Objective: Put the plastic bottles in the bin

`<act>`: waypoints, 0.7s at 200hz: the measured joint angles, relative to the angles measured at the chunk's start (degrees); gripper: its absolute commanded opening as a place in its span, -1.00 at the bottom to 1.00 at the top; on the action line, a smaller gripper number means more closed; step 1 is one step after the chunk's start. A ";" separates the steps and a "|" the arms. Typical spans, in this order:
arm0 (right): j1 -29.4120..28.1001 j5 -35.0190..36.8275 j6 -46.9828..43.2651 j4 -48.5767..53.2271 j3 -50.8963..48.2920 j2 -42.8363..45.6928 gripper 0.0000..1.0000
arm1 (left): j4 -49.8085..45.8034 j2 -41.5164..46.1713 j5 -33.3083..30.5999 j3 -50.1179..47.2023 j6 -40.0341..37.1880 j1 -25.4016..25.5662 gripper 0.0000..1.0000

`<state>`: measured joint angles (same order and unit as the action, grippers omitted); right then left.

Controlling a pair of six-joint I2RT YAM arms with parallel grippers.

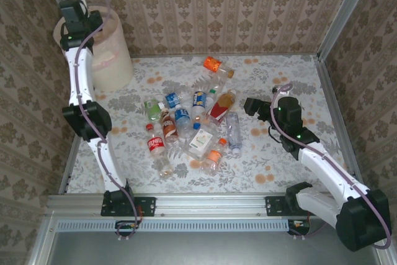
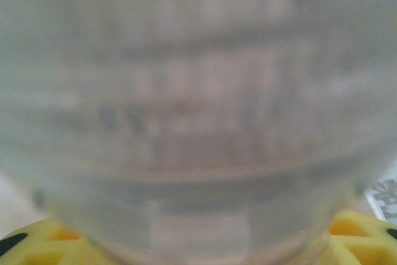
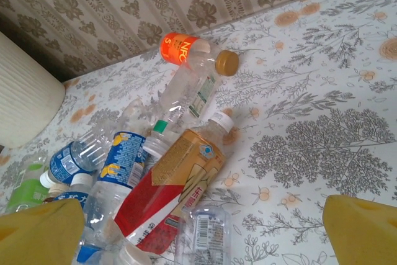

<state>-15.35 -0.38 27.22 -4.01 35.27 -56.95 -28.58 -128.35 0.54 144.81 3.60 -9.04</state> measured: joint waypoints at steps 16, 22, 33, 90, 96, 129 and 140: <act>0.00 0.50 0.02 0.81 -0.85 0.96 1.00 | -3.04 -2.27 4.44 3.50 1.03 -0.42 0.11; 0.00 0.79 0.02 1.29 -1.20 1.46 1.00 | -3.89 -2.69 5.84 3.93 1.42 -0.37 0.11; 0.00 1.31 0.02 1.95 -1.90 2.36 1.00 | -5.88 -2.75 8.04 4.00 2.19 -0.02 0.10; 0.00 2.12 0.00 4.31 -4.48 5.16 1.00 | -7.89 3.93 11.96 -8.70 6.05 0.33 0.06; 0.00 2.12 0.00 4.31 -4.57 5.16 1.00 | -7.93 5.07 11.91 -10.25 6.54 0.35 0.06; 0.00 2.10 -0.04 4.24 -4.96 5.01 1.00 | -8.33 12.90 11.04 -19.69 8.48 1.11 0.09; 0.02 2.08 -0.22 4.20 -4.96 4.59 1.00 | -8.61 15.65 10.80 -22.64 8.98 1.64 0.10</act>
<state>-15.33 1.69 27.00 0.19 30.30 -52.36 -37.19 -112.71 11.33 122.17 12.58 -7.40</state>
